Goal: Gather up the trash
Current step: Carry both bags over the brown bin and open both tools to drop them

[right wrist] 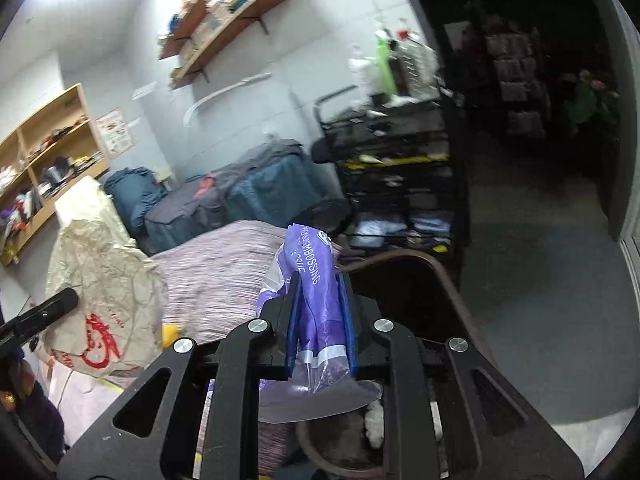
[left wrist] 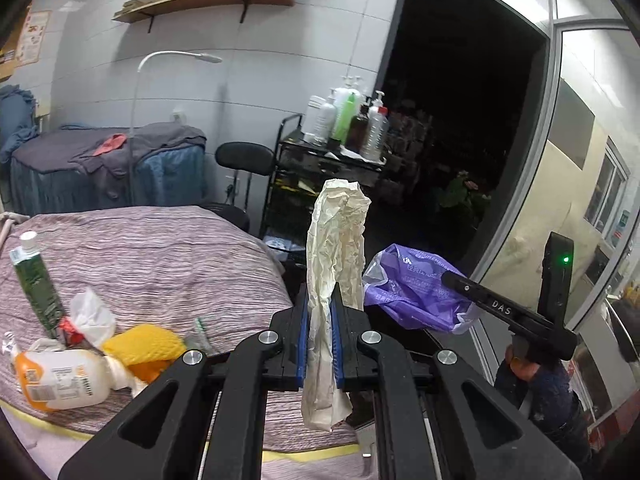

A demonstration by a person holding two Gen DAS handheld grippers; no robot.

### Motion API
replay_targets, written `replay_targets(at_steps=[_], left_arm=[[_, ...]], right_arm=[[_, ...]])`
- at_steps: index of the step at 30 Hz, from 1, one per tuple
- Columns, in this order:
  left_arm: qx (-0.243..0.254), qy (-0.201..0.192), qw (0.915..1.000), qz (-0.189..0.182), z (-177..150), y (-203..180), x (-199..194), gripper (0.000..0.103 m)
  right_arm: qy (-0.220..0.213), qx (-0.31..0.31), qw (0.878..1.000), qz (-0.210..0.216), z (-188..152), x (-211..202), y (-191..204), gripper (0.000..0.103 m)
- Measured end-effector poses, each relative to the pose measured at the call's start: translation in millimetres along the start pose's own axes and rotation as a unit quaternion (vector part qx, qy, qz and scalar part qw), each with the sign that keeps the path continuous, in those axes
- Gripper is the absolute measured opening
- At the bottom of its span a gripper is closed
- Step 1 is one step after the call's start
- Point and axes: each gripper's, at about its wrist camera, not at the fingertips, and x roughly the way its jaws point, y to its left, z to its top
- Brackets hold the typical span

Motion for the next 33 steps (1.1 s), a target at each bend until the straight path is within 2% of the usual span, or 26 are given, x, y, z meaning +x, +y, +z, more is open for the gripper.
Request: replay_targets(at_steps=[5,7,9,10,11,16,24,33], left_arm=[[0.004,0.027,0.9995,-0.019,-5.2,-13.8,27.9,0.01],[0.006,0.037,0.999,-0.024,-7.5,-18.6,38.9,0.01],[0.007,0.048,0.9984,-0.03,-10.2,-21.8,48.6,0.01],[0.008,0.052,0.9981,-0.031,-12.3,-24.3,53.3,0.01],[0.01,0.057,0.9978,-0.032,-14.6,-26.8,57.7,0.01],[0.017,0.078,0.9962,-0.035,-22.7,-36.3,77.1,0.01],[0.028,0.101,0.9933,-0.048,-18.9,-50.3,106.0,0.01],[0.056,0.124,0.9891,-0.056,-22.6,-72.0,129.6,0.01]], right_arm=[[0.027,0.022,0.999,-0.021,-16.9,15.8,-24.2,0.02],[0.04,0.029,0.998,-0.026,-25.2,24.4,-30.6,0.025],[0.052,0.035,0.997,-0.036,-33.4,33.8,-35.9,0.041],[0.053,0.039,0.997,-0.041,-36.8,36.2,-38.6,0.056],[0.054,0.044,0.996,-0.047,-41.0,39.0,-41.4,0.059],[0.059,0.045,0.995,-0.064,-53.8,41.3,-50.1,0.06],[0.003,0.03,0.994,-0.105,-46.1,11.9,-52.4,0.074],[-0.012,0.039,0.992,-0.117,-38.0,-2.3,-60.2,0.078]])
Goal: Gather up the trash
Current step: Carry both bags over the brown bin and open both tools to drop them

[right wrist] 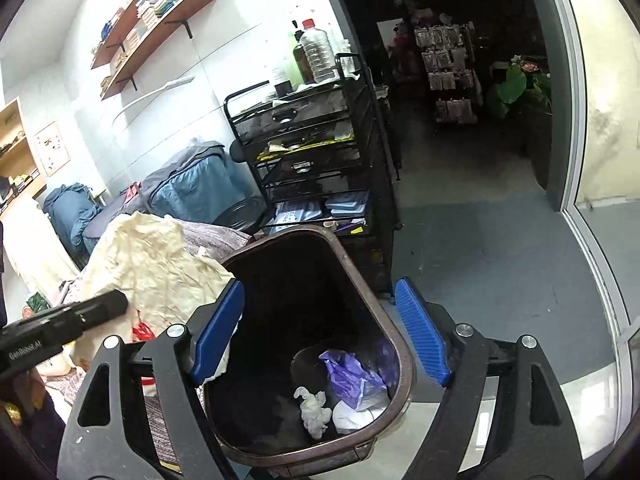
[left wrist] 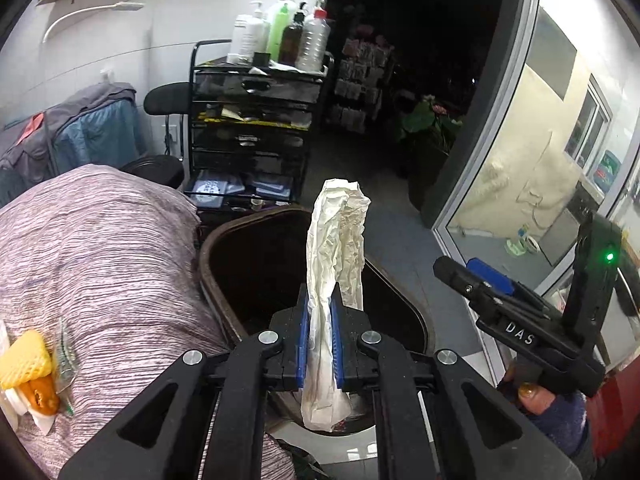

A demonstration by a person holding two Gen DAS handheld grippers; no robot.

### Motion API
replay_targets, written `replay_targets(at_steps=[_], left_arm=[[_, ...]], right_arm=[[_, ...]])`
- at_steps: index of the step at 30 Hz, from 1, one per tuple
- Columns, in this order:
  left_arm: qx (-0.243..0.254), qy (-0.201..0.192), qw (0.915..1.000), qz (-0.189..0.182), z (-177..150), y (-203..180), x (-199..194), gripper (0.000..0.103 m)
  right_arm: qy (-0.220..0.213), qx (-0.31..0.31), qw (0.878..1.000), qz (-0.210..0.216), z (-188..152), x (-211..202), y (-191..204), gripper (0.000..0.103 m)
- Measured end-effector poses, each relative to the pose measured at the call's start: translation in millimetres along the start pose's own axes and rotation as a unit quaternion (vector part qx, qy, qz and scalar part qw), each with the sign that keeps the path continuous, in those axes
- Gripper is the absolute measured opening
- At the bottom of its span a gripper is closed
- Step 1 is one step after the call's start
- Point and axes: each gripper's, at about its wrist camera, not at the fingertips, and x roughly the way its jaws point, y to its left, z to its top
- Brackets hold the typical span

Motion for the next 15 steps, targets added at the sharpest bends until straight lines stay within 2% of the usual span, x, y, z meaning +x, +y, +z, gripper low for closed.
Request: replay_targets(at_steps=[11,14,15], left_arm=[[0.013,0.022,0.9996,0.008,-4.9,-6.3,15.7,0.01],[0.018,0.028,0.9993,0.015,-6.0,-6.4,19.3,0.013],[0.021,0.031,0.9991,0.021,-6.6,-6.6,20.6,0.02]], right_arm=[[-0.004,0.011,1.0,-0.009,1.7,-2.3,-7.7,0.081],[-0.004,0.011,1.0,-0.008,2.0,-2.1,-8.0,0.082],[-0.004,0.011,1.0,-0.008,2.0,-2.2,-7.9,0.082]])
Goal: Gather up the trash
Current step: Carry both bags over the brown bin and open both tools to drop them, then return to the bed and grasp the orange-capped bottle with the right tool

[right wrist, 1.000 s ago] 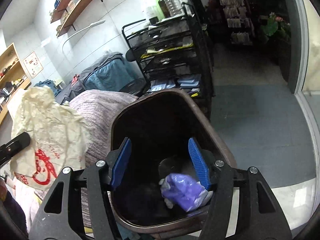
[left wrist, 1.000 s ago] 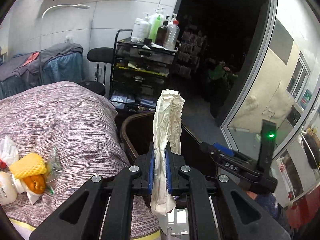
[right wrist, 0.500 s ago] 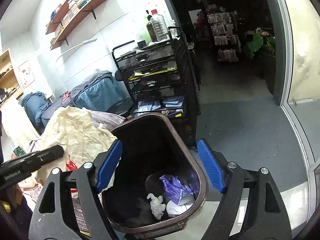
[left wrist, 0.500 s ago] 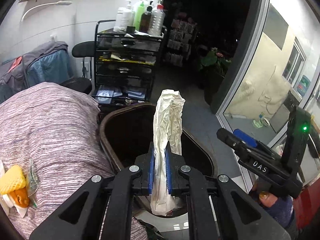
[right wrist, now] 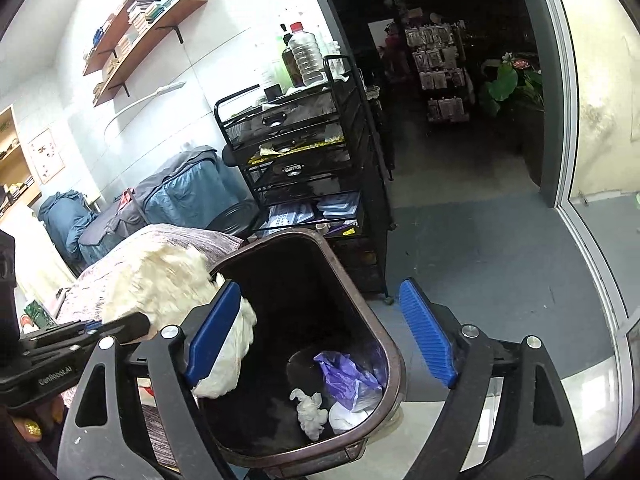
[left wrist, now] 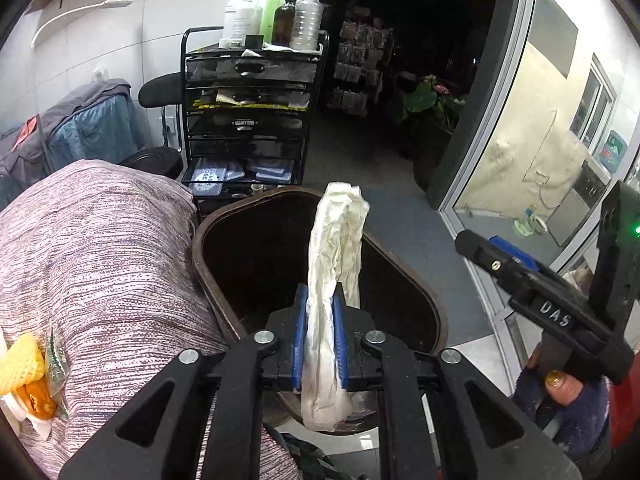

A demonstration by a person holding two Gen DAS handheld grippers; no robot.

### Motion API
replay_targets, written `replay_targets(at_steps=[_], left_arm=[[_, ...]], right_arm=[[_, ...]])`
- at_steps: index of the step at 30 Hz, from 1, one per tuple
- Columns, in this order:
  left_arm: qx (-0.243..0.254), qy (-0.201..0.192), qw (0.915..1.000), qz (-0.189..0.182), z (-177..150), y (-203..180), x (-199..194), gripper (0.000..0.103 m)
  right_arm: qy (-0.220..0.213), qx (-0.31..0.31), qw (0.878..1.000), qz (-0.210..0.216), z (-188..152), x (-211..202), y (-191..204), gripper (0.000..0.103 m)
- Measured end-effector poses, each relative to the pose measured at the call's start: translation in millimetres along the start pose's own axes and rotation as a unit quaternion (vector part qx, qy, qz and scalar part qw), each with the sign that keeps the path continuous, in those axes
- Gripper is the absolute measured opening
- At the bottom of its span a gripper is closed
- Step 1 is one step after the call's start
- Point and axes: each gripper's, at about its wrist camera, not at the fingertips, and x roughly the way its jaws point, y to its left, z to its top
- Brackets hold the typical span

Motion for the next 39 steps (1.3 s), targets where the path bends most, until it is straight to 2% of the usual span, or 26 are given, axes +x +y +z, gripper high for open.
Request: replay_targets(at_steps=[1,2,3,4,12,19,22,25,28,33,39], left_arm=[[0.002,0.001,1.0,0.007,-0.4,-0.2,0.3,0.035],[0.005,-0.002,0.9998,0.018,-1.0,-0.3,-0.4,0.045],[0.006,-0.007,0.9996,0.025,-0.9,0.1,-1.5,0.062],[0.007,-0.016,0.9994,0.031,-1.9,0.7,-4.7,0.072],[0.021,-0.063,0.9956,0.066,-5.9,-0.2,-35.9,0.093],[0.017,-0.105,0.9913,0.077,-16.3,4.3,-75.6,0.097],[0.011,-0.123,0.9892,0.079,-20.5,7.5,-92.6,0.097],[0.007,-0.143,0.9855,0.091,-25.4,11.8,-108.7,0.097],[0.004,-0.158,0.9817,0.107,-31.4,18.6,-121.6,0.097],[-0.003,-0.164,0.9776,0.132,-44.4,31.4,-137.5,0.097],[-0.027,-0.154,0.9748,0.159,-68.2,63.0,-157.6,0.097]], right_arm=[[0.0,0.0,1.0,0.0,0.4,-0.2,0.6,0.082],[0.0,0.0,1.0,0.001,0.1,-0.2,1.3,0.083],[-0.001,0.0,1.0,0.001,0.1,-0.3,1.6,0.083],[-0.001,0.0,1.0,0.001,0.2,-0.7,1.8,0.083],[-0.01,-0.004,1.0,0.012,1.8,-4.4,7.4,0.086],[-0.027,-0.022,0.999,0.038,1.5,-11.7,25.0,0.09],[-0.053,-0.04,0.997,0.045,1.7,-20.1,39.4,0.091],[-0.091,-0.07,0.992,0.051,-0.7,-33.3,59.7,0.097],[-0.109,-0.09,0.988,0.069,-1.6,-40.7,78.5,0.097],[-0.084,-0.1,0.985,0.11,-1.7,-37.5,105.6,0.097],[-0.044,-0.117,0.978,0.169,-11.5,-29.2,145.9,0.097]])
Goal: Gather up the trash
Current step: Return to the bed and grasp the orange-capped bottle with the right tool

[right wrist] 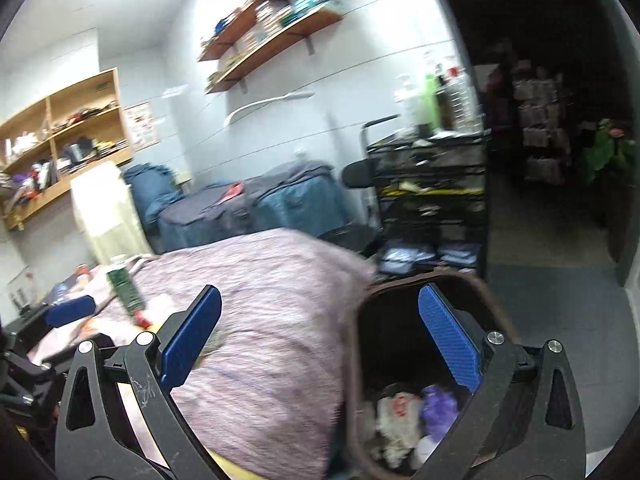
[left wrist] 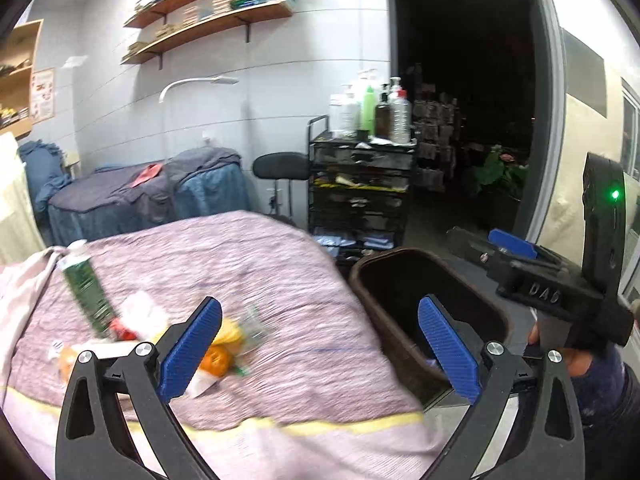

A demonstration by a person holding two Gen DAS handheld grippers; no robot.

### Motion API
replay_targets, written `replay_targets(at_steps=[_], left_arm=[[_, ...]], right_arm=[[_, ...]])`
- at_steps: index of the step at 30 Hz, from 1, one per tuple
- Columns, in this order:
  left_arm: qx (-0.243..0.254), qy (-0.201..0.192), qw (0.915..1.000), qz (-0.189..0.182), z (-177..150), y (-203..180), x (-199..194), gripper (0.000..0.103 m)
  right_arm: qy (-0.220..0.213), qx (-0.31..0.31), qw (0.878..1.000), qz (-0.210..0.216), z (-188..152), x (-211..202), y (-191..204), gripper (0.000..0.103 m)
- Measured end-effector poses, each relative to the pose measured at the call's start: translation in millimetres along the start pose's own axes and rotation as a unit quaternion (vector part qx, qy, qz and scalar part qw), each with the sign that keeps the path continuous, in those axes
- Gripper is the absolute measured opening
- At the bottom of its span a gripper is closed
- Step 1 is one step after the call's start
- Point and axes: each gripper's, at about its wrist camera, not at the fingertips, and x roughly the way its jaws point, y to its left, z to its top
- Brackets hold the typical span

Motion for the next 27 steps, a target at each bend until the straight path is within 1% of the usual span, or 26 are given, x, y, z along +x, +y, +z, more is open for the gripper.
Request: replay_targets(at_steps=[3,8,12,16,18,21,24,27], left_arm=[[-0.013,0.009,0.9997,0.02,-11.1,21.0,-7.8,0.097],[-0.048,0.033,0.9969,0.052,-27.4,69.7,-13.2,0.097],[-0.071,0.045,0.9927,0.087,-41.5,107.9,-21.6,0.097],[-0.095,0.049,0.9867,0.123,-56.1,145.4,-39.7,0.097],[-0.105,0.05,0.9836,0.138,-62.3,159.6,-48.2,0.097],[-0.124,0.053,0.9785,0.156,-71.5,182.8,-57.3,0.097],[-0.146,0.055,0.9734,0.168,-79.5,202.7,-64.6,0.097],[-0.162,0.055,0.9696,0.174,-86.8,218.0,-71.7,0.097]], right_arm=[[0.025,-0.008,0.999,0.029,-2.8,14.5,20.9,0.097],[0.068,-0.022,0.995,0.069,-12.9,35.7,54.3,0.097],[0.104,-0.042,0.988,0.107,-19.2,52.9,81.8,0.097],[0.135,-0.095,0.976,0.145,-26.8,70.2,115.2,0.097],[0.156,-0.124,0.964,0.175,-31.7,79.3,135.1,0.097],[0.185,-0.174,0.94,0.227,-39.2,92.5,171.7,0.097],[0.2,-0.218,0.92,0.256,-46.9,106.4,204.3,0.097],[0.218,-0.272,0.894,0.281,-57.5,120.5,238.8,0.097]])
